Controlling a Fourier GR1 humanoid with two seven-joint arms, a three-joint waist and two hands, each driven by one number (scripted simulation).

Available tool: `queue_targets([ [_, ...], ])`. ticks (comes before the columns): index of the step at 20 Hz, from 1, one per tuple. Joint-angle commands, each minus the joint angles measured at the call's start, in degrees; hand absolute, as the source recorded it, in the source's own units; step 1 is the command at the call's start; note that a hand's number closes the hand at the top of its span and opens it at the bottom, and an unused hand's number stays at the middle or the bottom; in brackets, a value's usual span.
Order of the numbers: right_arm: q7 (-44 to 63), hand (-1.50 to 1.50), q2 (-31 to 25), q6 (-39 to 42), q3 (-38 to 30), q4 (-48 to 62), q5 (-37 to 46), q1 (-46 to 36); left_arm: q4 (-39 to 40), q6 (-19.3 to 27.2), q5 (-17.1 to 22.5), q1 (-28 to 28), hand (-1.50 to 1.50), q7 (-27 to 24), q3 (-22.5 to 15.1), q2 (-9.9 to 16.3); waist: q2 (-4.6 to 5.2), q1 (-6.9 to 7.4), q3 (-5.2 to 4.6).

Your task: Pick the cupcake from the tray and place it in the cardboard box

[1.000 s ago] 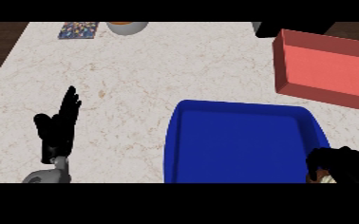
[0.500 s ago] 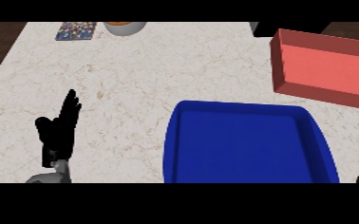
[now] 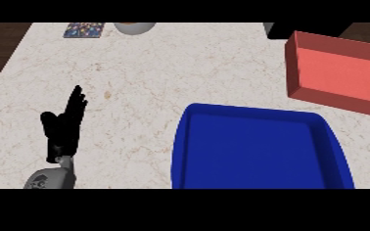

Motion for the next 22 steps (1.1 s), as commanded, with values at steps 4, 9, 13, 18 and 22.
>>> queue_targets([
  [4,0.32,1.50,-3.26,0.76,3.57,17.27,-0.73,-16.90,0.22,-1.31,0.59,-2.46,0.00,1.15,0.82,1.21,0.40,1.83,0.05],
  [9,-6.02,1.50,-1.81,-1.03,9.47,32.35,4.82,-25.48,-1.25,-2.78,0.63,-0.62,0.00,0.93,-0.24,0.97,0.38,2.16,0.08],
  [13,-9.82,1.50,-3.50,-0.24,15.01,45.98,7.08,-37.46,-0.48,-0.29,-1.59,1.16,0.00,-2.10,-2.06,-1.70,0.65,3.20,0.08],
  [18,-15.90,1.50,2.78,-6.19,21.25,60.99,14.71,-47.56,1.16,-0.42,-1.26,-2.46,0.00,0.19,-1.46,-1.45,0.68,2.89,0.11],
  [22,-20.48,1.50,2.60,-12.74,22.46,73.54,22.25,-53.47,-0.80,-1.42,-0.58,-0.65,0.00,-0.43,-1.25,-0.96,0.72,3.33,0.14],
])
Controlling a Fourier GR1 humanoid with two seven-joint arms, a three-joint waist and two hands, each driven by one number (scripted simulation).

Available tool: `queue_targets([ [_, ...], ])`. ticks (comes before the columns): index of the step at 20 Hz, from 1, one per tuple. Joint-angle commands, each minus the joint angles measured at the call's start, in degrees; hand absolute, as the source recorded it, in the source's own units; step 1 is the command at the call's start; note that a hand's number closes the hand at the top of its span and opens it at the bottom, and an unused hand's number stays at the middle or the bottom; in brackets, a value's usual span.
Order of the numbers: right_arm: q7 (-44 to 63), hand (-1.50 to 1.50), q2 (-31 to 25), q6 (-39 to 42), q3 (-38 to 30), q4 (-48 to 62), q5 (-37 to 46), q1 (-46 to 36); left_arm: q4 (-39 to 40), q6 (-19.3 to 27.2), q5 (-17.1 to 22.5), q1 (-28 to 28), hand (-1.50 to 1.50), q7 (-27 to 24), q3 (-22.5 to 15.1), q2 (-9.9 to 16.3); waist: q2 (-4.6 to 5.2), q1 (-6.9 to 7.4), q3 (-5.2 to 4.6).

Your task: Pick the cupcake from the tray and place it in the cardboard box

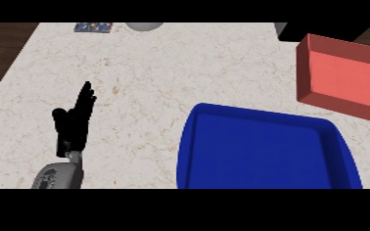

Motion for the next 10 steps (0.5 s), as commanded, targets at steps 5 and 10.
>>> queue_targets([
  [5,-2.35,-1.50,3.83,0.32,1.44,25.80,4.18,-14.14,-1.91,0.45,-0.87,-0.16,0.00,2.46,-1.37,-0.68,0.19,0.96,0.09],
  [10,-11.83,-1.50,4.15,4.50,-2.27,35.06,0.51,-17.91,-0.04,-0.41,0.02,-0.40,0.00,0.12,-0.11,-0.14,0.36,0.58,0.12],
])
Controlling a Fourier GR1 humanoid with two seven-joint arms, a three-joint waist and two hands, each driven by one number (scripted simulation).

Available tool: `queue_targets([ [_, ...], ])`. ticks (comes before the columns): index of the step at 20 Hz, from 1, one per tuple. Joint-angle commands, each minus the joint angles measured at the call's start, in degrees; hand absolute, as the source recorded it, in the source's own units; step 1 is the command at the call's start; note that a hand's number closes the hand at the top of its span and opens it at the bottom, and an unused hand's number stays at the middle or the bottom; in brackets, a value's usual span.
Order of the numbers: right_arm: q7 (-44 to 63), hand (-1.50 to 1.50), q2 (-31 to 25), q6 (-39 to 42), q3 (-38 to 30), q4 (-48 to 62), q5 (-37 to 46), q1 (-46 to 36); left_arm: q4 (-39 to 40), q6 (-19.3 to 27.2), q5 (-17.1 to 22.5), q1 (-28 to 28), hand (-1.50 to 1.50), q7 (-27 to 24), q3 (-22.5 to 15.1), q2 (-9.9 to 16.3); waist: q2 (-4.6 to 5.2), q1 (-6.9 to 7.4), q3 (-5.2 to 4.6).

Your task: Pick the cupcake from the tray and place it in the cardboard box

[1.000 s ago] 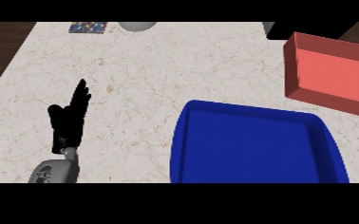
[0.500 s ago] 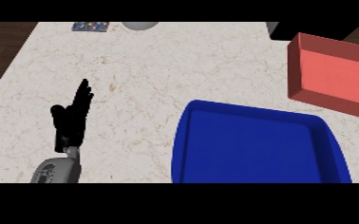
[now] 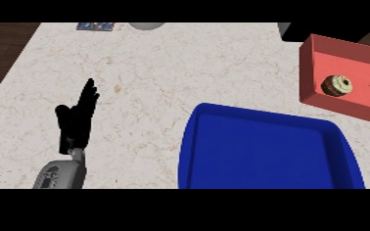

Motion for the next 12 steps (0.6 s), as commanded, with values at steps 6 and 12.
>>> queue_targets([
  [6,-11.64,-1.50,0.51,12.74,-9.08,11.15,-10.44,-6.69,0.92,-1.03,1.11,0.37,0.00,-1.08,1.84,1.45,-0.06,-0.67,0.01],
  [12,-10.91,-1.50,-4.72,21.67,-15.19,18.86,-15.97,-7.37,2.34,-1.57,1.07,1.04,0.00,-3.05,1.90,1.38,0.03,-1.07,0.01],
])
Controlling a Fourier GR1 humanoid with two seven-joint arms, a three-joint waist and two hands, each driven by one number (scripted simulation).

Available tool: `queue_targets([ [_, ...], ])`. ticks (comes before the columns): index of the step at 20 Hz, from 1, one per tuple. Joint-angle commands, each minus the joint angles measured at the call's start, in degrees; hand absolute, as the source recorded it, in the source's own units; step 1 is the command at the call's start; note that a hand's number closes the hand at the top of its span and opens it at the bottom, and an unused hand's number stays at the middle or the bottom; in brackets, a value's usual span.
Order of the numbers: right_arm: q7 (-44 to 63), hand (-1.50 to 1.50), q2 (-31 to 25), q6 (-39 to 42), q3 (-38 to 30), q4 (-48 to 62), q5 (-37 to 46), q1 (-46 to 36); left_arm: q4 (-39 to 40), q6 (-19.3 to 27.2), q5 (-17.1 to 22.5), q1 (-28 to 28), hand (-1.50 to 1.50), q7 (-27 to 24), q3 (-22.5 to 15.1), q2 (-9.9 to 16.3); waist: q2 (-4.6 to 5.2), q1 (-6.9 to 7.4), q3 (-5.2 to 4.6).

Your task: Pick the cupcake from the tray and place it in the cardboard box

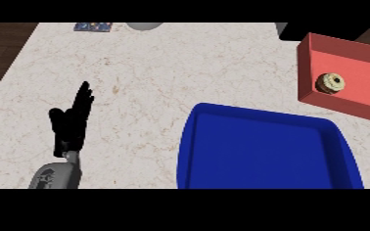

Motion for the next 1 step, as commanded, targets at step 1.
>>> queue_targets([
  [1,0.29,-1.50,-5.05,7.40,-5.09,5.19,-4.69,-1.31,0.49,-1.24,1.02,-1.07,0.00,-0.10,1.20,1.33,0.19,-0.07,0.06],
])
